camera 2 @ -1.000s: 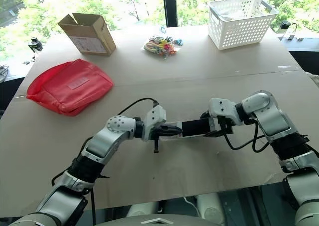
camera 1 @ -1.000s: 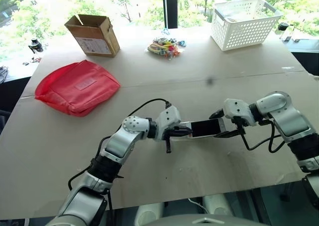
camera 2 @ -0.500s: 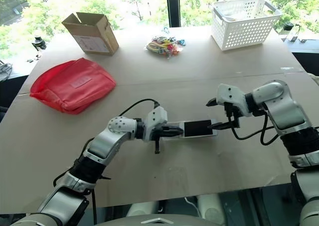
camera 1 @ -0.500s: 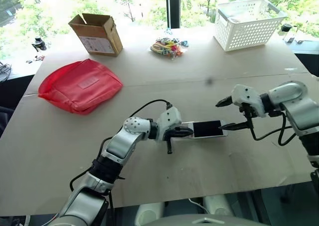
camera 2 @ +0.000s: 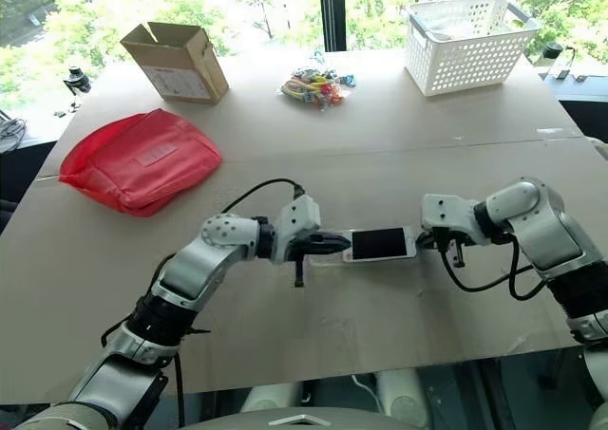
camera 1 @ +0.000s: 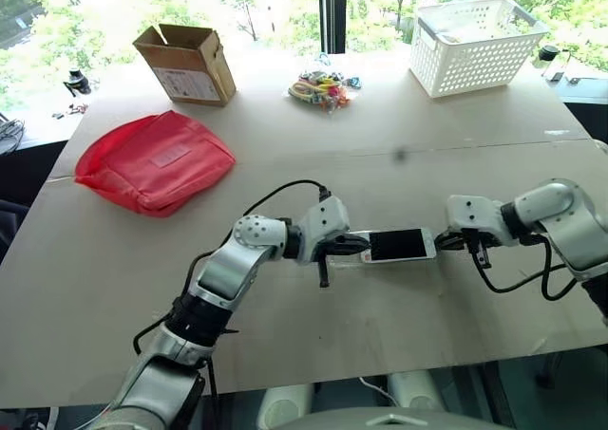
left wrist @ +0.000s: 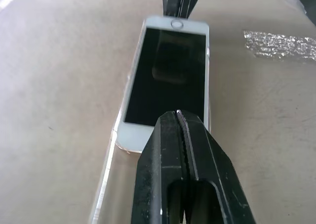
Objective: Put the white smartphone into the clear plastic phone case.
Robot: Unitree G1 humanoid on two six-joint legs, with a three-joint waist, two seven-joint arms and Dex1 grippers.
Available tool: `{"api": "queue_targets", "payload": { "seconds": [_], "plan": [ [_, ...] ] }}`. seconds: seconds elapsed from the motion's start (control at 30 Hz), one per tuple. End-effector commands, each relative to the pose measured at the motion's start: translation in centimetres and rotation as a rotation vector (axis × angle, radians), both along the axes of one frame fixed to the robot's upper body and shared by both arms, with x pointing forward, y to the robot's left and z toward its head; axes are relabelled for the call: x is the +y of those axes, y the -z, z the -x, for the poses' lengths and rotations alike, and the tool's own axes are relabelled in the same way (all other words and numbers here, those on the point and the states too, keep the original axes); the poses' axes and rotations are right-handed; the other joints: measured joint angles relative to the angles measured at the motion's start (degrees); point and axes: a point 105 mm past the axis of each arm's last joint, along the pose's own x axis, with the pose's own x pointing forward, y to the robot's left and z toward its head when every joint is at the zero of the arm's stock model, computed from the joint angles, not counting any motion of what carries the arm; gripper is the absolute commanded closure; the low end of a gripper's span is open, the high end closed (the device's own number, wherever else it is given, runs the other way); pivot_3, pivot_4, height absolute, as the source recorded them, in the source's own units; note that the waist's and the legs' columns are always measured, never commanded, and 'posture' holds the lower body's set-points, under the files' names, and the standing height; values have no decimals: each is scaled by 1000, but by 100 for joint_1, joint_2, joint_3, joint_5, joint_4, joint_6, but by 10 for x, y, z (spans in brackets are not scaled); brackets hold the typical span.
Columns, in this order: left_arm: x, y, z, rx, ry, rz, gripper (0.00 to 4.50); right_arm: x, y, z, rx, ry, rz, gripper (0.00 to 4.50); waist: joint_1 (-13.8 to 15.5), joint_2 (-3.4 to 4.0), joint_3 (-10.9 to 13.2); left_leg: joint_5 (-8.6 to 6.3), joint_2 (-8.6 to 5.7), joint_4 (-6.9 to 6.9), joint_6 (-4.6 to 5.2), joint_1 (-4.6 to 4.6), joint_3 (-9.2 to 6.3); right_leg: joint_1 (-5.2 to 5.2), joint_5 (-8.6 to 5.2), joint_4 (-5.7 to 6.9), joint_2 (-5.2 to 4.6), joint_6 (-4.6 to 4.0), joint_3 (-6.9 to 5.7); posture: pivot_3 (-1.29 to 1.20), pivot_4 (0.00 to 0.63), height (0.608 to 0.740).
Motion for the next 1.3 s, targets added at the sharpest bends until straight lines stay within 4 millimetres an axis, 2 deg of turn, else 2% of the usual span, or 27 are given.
{"api": "queue_targets", "payload": {
  "seconds": [0.03,0.17,0.3,0.37,0.47,0.57,0.73,0.87,1.07,1.17,1.3],
  "plan": [
    [27,-24,-4,-74,-66,-61,4500,6,-9,0,-35,-24,11,4432,-3,0,0,0,0,0,0,1,0,1,0,0,1,0,-1,0,150,740],
    [62,-12,5,-6,-111,-170,4500,9,-11,0,-39,-29,11,4432,-24,3,1,0,2,-8,0,-1,0,-4,-1,-7,1,0,4,0,150,740],
    [77,6,11,58,-144,-212,4500,7,-12,-1,-43,-25,16,4432,9,2,3,0,4,-6,0,-8,0,-7,-1,-11,0,0,2,0,150,740],
    [72,14,12,76,-136,-196,4500,6,-13,-1,-45,-23,21,4432,39,2,3,0,3,-5,1,-9,4,-5,-1,-10,-2,0,-5,0,150,740],
    [52,20,8,78,-107,-119,4500,6,-15,-2,-47,-22,26,4432,41,2,3,-1,1,1,1,-10,7,0,-1,-9,-4,0,-9,0,150,740],
    [37,22,4,73,-75,-78,4500,4,-15,-3,-51,-17,38,4432,31,-2,6,0,-2,6,1,-12,9,2,0,-8,-4,0,-9,0,150,740],
    [21,20,9,96,-19,-24,4500,6,-14,-2,-47,-21,48,4432,-2,-2,5,0,2,2,1,-8,8,-4,-1,-3,2,-1,-6,0,150,740],
    [23,18,9,81,-25,-26,4500,7,-10,-1,-40,-23,49,4432,5,-2,6,0,1,3,1,-9,6,-4,-1,-3,0,0,-5,0,150,740],
    [43,0,5,29,-69,-53,4500,1,-7,-4,-39,-7,61,4432,4,-2,6,0,2,3,1,-8,5,-4,-1,-3,0,-1,-5,0,150,740],
    [57,5,10,62,-76,-131,4500,-1,-4,-6,-39,-2,65,4432,4,-2,6,0,3,3,1,-9,5,-4,-1,-3,0,-1,-5,0,150,740],
    [57,14,13,109,-78,-158,4500,0,-1,-6,-37,-6,63,4432,8,-1,6,-1,2,3,1,-9,8,-4,-1,-4,0,0,-5,0,150,740]
  ]
}}
